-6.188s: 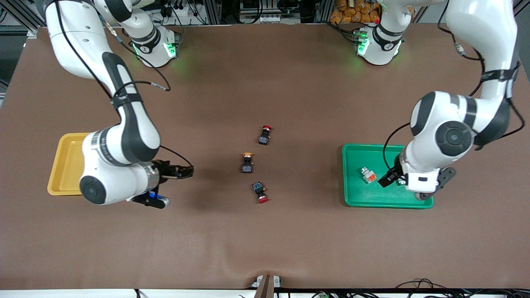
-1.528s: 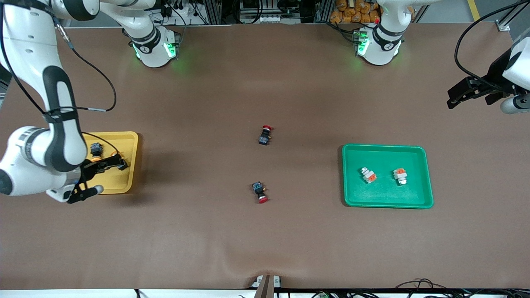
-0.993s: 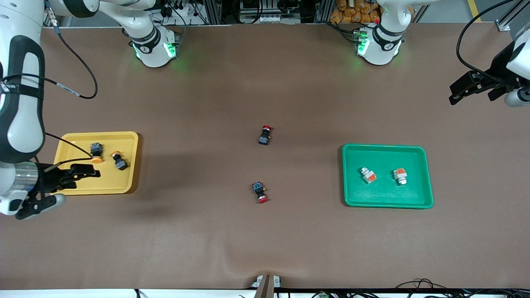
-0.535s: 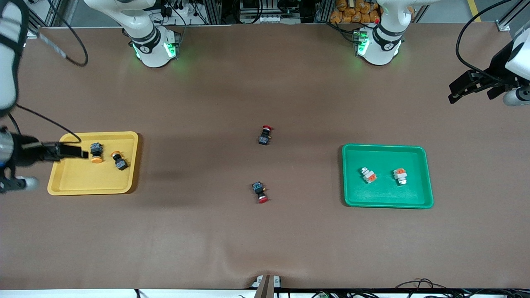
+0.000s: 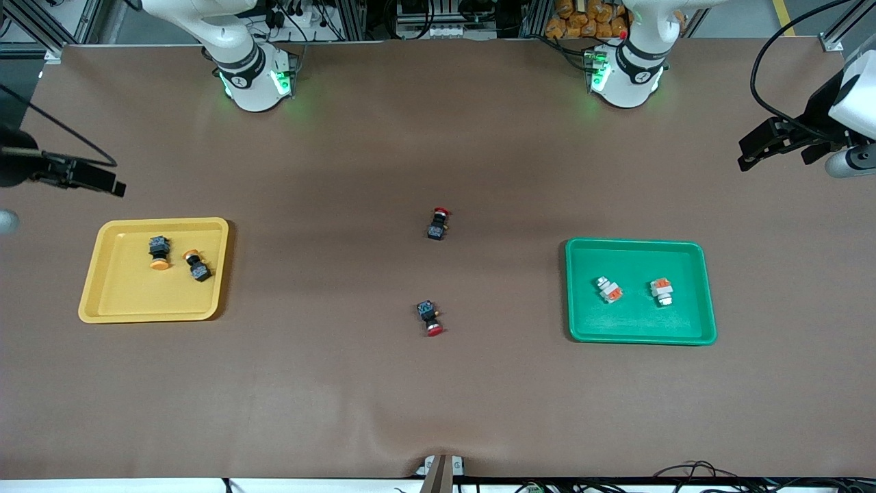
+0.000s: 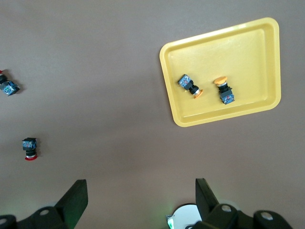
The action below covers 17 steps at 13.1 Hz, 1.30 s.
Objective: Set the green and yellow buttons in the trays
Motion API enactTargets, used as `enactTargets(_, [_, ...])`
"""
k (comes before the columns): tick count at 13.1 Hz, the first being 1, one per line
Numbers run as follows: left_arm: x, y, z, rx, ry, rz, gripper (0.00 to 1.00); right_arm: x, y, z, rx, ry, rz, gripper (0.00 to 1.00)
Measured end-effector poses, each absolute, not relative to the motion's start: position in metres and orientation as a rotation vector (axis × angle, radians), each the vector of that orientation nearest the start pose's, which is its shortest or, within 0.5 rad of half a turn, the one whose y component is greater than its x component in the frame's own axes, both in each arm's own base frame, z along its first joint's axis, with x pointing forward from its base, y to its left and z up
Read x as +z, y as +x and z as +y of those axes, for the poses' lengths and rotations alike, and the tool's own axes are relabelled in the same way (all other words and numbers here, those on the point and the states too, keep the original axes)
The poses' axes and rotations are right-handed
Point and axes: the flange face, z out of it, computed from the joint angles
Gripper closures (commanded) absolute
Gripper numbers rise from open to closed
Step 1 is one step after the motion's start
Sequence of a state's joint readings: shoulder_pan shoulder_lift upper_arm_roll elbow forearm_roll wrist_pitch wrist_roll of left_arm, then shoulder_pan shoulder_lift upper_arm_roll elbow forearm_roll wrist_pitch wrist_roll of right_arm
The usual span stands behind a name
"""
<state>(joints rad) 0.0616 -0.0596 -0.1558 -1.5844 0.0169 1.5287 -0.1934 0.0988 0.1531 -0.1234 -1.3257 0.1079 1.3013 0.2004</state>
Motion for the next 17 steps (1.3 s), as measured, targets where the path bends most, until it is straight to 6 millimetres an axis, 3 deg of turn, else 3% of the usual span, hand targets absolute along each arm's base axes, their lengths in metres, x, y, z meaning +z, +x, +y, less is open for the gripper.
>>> enactTargets(2, [0.647,0.529,-0.054,-0.012,-3.112,-0.148,0.0,0.622,0.559,0.009,0.253,-3.072,0.308,0.0])
enactTargets(6, [0.648,0.531,-0.056,-0.043,-3.115,-0.143,0.0,0.621,0.531,0.038,0.242,-3.153,0.237,0.0])
enactTargets(9, [0.649,0.532,-0.056,-0.059,-3.116,-0.142,0.0,0.619,0.529,0.017,0.217,-3.141,0.287,0.0])
enactTargets(17, [0.652,0.532,-0.062,-0.07,-3.119,-0.121,0.0,0.634,0.531,0.018,0.146,-3.126,0.139,0.0])
